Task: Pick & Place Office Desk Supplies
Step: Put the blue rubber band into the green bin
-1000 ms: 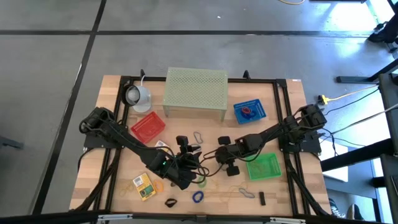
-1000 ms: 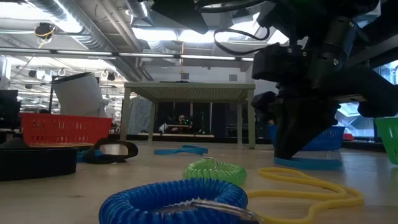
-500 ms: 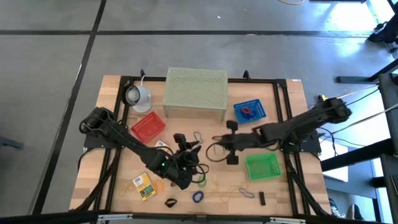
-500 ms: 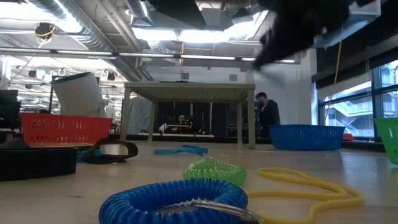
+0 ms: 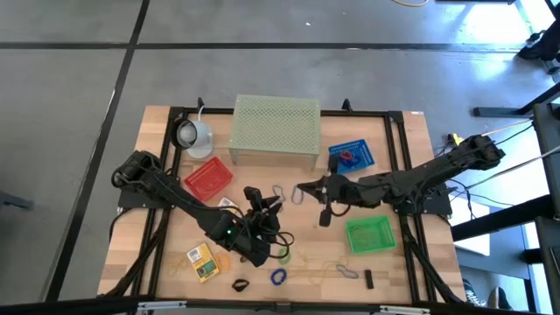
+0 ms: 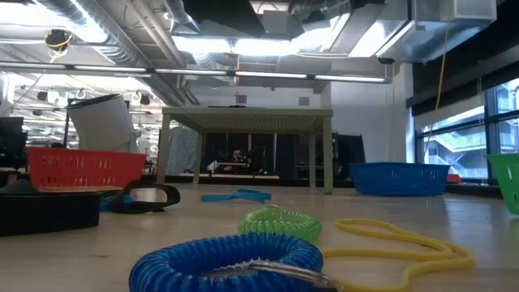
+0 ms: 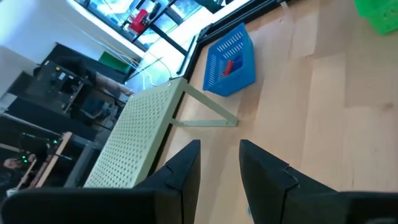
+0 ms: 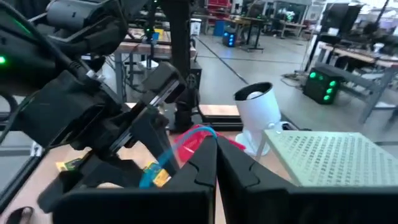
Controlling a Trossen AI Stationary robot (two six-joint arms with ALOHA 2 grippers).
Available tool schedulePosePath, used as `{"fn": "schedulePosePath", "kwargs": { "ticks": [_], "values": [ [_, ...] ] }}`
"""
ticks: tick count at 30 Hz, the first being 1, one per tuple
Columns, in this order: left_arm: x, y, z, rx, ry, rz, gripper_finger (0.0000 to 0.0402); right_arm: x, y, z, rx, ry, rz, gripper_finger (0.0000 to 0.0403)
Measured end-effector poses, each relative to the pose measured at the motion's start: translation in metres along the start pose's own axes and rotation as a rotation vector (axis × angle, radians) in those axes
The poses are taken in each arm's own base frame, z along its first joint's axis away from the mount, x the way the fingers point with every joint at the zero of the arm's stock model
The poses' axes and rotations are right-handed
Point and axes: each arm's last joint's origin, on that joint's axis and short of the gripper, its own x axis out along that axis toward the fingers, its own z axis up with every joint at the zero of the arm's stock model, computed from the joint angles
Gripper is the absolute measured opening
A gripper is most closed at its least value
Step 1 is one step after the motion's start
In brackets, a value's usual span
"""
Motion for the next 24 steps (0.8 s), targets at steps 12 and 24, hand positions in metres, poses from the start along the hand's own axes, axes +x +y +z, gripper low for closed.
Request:
{"fn": "schedulePosePath", "kwargs": {
  "ticks": [12,24],
  "values": [
    [0.001,0.001,0.000,0.008,0.001,0.008,0.0104,-0.018,-0.001,-0.038,0.301,0.447,0.032,0.0004],
    [0.005,0.003,0.000,-0.012,0.010,0.015,0.0104,-0.083,0.026,-0.063,0.441,0.935,0.099,0.0003]
  ]
}}
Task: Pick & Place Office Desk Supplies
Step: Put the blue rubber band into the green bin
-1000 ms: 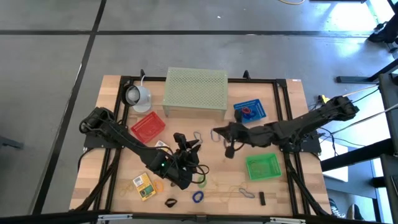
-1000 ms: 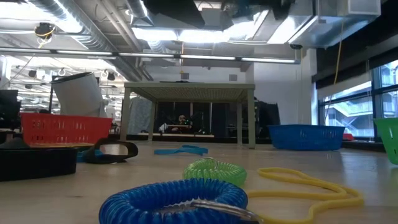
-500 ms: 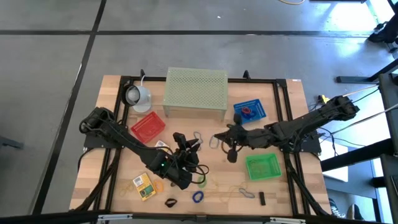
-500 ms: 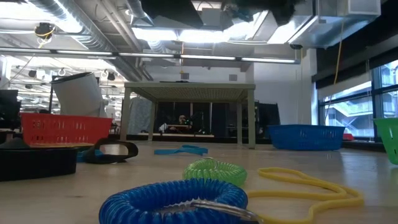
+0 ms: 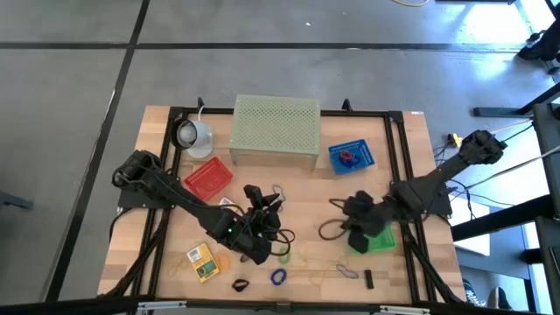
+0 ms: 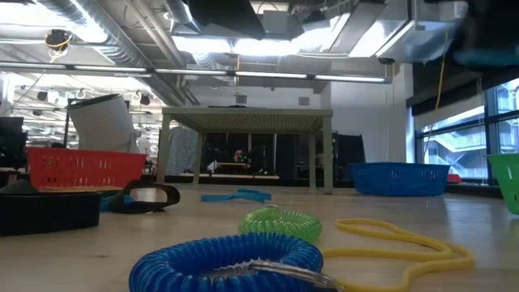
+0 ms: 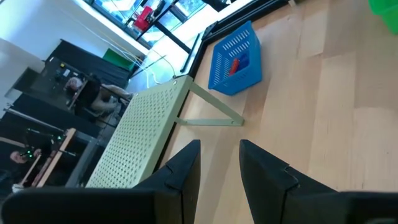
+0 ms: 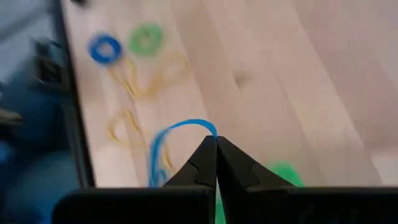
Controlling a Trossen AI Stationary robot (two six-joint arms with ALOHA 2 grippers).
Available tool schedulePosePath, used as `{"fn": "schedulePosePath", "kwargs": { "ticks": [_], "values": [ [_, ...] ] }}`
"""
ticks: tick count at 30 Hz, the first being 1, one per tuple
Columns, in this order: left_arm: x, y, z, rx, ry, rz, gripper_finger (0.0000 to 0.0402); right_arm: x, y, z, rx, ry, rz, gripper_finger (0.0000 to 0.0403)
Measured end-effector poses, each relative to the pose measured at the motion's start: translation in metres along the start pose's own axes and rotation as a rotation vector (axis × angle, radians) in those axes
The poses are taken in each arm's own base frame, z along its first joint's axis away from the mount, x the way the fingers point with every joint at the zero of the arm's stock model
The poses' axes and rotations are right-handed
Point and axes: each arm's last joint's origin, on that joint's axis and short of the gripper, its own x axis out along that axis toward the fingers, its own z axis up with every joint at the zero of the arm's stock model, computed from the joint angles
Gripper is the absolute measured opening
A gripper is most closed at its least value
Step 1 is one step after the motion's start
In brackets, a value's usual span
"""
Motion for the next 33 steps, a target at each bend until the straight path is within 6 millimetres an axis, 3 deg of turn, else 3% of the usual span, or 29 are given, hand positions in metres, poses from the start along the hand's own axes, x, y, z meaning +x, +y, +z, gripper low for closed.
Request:
{"fn": "schedulePosePath", "kwargs": {
  "ticks": [7,18,33],
  "values": [
    [0.001,0.000,0.000,-0.003,0.003,-0.005,0.0104,0.005,-0.001,-0.025,0.092,0.114,-0.157,0.0003],
    [0.003,0.001,0.000,0.002,0.006,-0.003,0.0104,0.027,-0.005,-0.038,0.136,0.284,-0.305,0.0003],
    [0.011,0.005,0.000,0.006,0.024,0.004,0.0104,0.025,-0.010,-0.043,0.203,0.367,-0.373,0.0003]
  ]
}}
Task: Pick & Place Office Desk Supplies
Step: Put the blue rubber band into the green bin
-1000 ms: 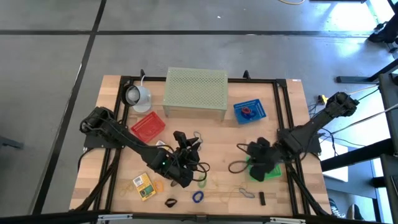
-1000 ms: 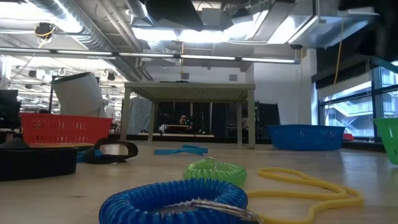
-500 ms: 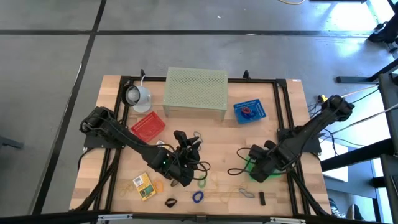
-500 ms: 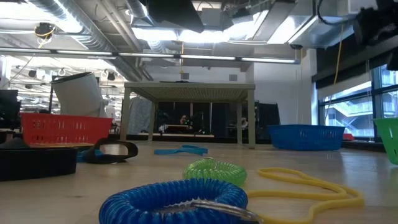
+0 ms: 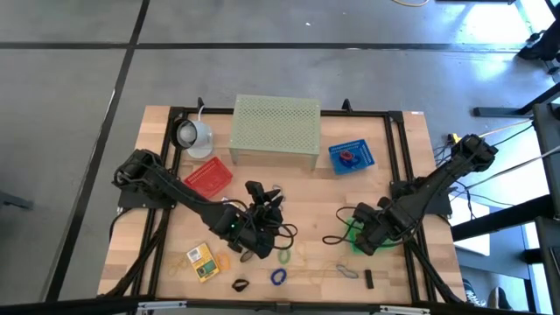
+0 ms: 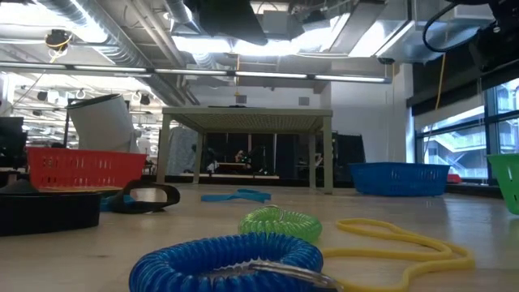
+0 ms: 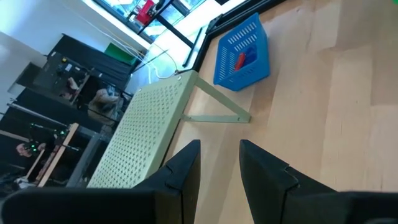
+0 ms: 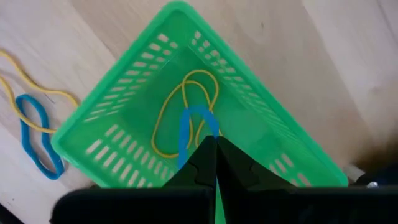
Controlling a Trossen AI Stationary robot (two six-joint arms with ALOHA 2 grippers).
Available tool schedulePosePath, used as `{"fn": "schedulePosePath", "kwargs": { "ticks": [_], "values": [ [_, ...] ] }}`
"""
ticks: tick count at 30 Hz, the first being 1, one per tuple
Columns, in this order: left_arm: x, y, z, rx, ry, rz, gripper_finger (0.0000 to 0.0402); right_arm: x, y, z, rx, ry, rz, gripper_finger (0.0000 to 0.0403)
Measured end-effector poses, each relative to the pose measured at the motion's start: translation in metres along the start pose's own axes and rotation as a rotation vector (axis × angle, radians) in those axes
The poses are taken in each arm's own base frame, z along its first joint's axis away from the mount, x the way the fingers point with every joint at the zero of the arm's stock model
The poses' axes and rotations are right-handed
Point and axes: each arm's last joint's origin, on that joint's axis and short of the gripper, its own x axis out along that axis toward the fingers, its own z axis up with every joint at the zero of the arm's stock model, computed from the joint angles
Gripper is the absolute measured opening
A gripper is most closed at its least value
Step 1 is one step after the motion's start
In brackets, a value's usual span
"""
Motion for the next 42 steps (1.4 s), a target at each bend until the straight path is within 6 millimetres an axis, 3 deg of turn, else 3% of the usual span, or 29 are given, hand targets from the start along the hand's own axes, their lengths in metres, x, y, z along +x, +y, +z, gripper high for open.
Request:
{"fn": "schedulePosePath", "kwargs": {
  "ticks": [8,20,26,30,36,42],
  "values": [
    [0.000,0.000,0.000,0.000,0.001,-0.002,0.0104,0.000,0.000,0.000,0.008,-0.012,-0.005,0.0015],
    [0.000,0.000,0.000,0.000,0.003,-0.019,0.0104,0.000,0.000,0.001,0.004,-0.029,-0.010,0.0116],
    [0.003,-0.002,0.000,-0.006,0.022,-0.124,0.0104,0.000,0.000,0.001,-0.018,-0.029,-0.010,0.0142],
    [0.018,0.000,-0.002,-0.084,0.083,-0.291,0.0104,0.000,-0.001,0.001,-0.023,-0.048,-0.016,0.0141],
    [0.050,0.002,-0.023,-0.176,0.246,-0.559,0.0104,0.000,-0.001,0.002,-0.025,-0.062,-0.020,0.0132],
    [0.076,-0.008,-0.064,-0.225,0.330,-0.733,0.0104,0.000,-0.001,0.002,-0.038,-0.084,-0.026,0.0126]
  ]
}}
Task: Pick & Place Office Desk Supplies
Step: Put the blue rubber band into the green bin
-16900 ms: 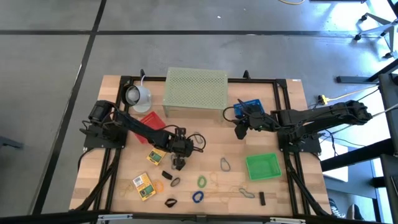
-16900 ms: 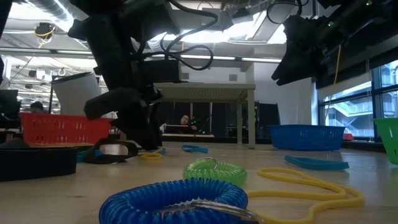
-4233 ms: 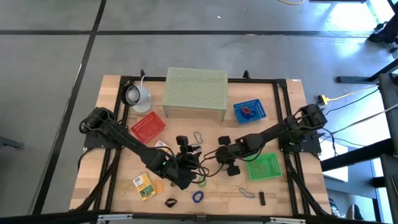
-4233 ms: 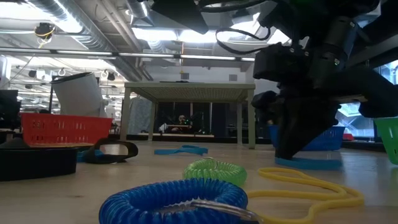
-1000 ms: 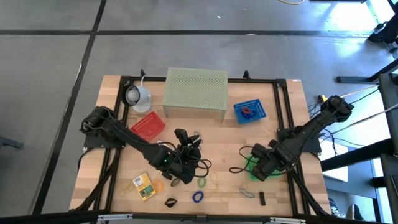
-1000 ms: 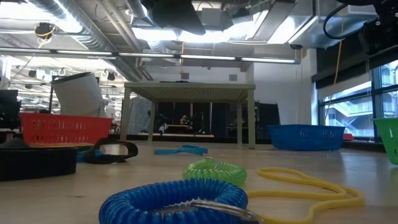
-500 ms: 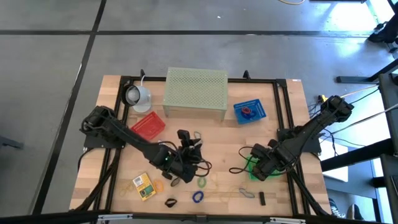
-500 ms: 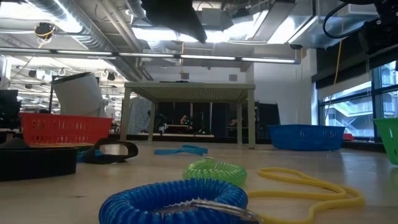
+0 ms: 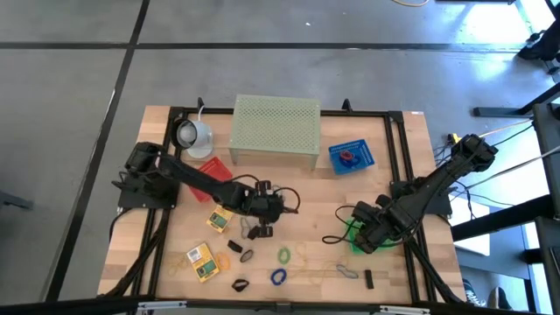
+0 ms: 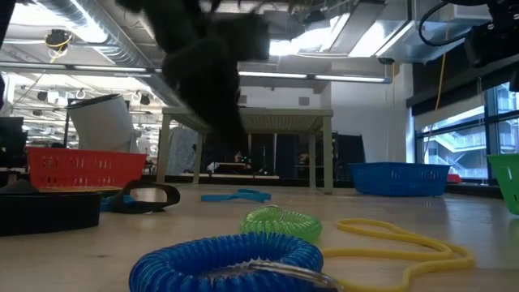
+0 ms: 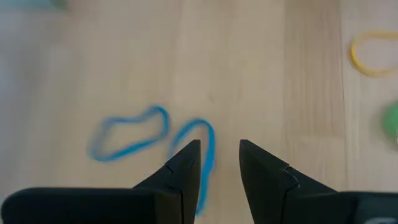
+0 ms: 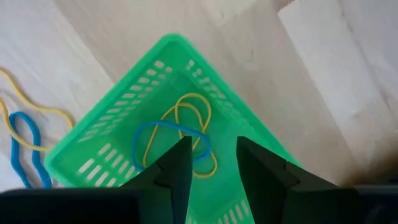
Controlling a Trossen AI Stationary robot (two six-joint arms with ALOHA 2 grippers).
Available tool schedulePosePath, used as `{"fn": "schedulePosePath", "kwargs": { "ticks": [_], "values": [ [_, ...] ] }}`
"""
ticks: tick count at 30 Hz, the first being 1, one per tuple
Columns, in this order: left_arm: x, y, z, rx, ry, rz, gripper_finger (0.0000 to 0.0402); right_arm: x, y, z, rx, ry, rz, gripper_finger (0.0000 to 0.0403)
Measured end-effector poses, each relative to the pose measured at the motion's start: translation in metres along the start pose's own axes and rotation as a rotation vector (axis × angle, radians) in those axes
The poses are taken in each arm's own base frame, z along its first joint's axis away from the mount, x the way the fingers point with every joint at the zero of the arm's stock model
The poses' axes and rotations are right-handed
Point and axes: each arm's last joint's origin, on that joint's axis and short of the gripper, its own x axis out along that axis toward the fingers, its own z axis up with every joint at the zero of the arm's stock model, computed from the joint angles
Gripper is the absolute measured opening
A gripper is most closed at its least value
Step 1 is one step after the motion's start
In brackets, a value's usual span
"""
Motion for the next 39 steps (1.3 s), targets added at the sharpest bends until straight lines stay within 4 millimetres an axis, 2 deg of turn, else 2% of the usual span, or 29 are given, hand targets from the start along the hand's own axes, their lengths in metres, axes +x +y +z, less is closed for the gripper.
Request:
{"fn": "schedulePosePath", "kwargs": {
  "ticks": [3,7,11,15,23,27,31,36,39],
  "values": [
    [0.012,0.009,-0.013,-0.023,0.012,-0.026,0.0109,0.000,0.000,0.001,-0.004,-0.025,-0.008,0.0126],
    [0.018,0.019,-0.018,-0.047,0.010,-0.020,0.0120,0.000,0.000,0.001,-0.008,-0.030,-0.009,0.0126],
    [0.018,0.017,-0.018,-0.049,0.014,-0.074,0.0127,0.000,0.000,0.001,-0.010,-0.041,-0.012,0.0126],
    [0.018,0.012,-0.019,0.025,0.007,-0.054,0.0127,0.000,0.000,0.002,-0.010,-0.052,-0.016,0.0126],
    [0.047,0.011,-0.029,0.061,0.064,-0.013,0.0128,0.000,0.000,0.002,-0.009,-0.053,-0.011,0.0125],
    [0.052,0.015,-0.030,0.073,0.080,-0.028,0.0126,0.000,0.000,0.002,-0.009,-0.064,-0.014,0.0125],
    [0.051,0.015,-0.029,0.074,0.069,-0.048,0.0095,0.000,0.000,0.003,-0.008,-0.079,-0.017,0.0125],
    [0.050,0.014,-0.028,0.133,0.060,-0.096,0.0017,0.000,0.000,0.002,-0.009,-0.080,-0.016,0.0125],
    [0.047,0.014,-0.026,0.140,0.048,-0.092,0.0006,0.000,0.000,0.003,-0.009,-0.080,-0.016,0.0125]
  ]
}}
